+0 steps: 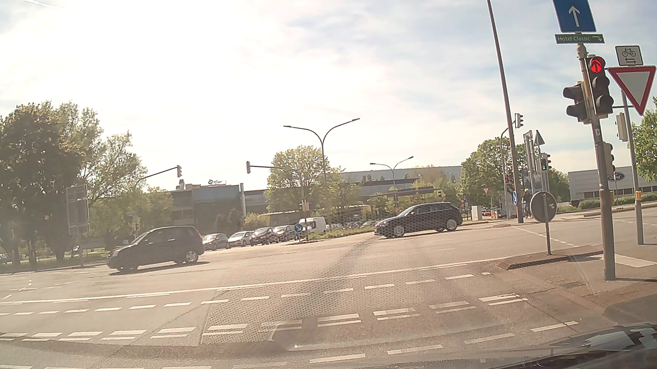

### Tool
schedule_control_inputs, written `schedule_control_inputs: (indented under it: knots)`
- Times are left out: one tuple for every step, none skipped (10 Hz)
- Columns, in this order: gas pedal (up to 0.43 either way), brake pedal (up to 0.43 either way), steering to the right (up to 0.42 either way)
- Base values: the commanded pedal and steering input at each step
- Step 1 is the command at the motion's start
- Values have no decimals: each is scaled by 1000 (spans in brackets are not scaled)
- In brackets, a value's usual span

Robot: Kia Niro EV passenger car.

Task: Follow the waypoints while adhering to traffic rules and regulations

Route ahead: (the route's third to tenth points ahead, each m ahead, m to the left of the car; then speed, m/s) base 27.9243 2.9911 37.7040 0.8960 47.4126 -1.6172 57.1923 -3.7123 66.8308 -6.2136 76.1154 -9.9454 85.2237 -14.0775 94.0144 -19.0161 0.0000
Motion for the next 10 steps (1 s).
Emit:
schedule_control_inputs:
  knots:
    - [0,244,15]
    - [0,244,15]
    - [0,244,15]
    - [0,244,15]
    - [0,244,15]
    - [0,244,15]
    - [0,244,15]
    - [0,244,15]
    - [0,238,15]
    - [0,238,15]
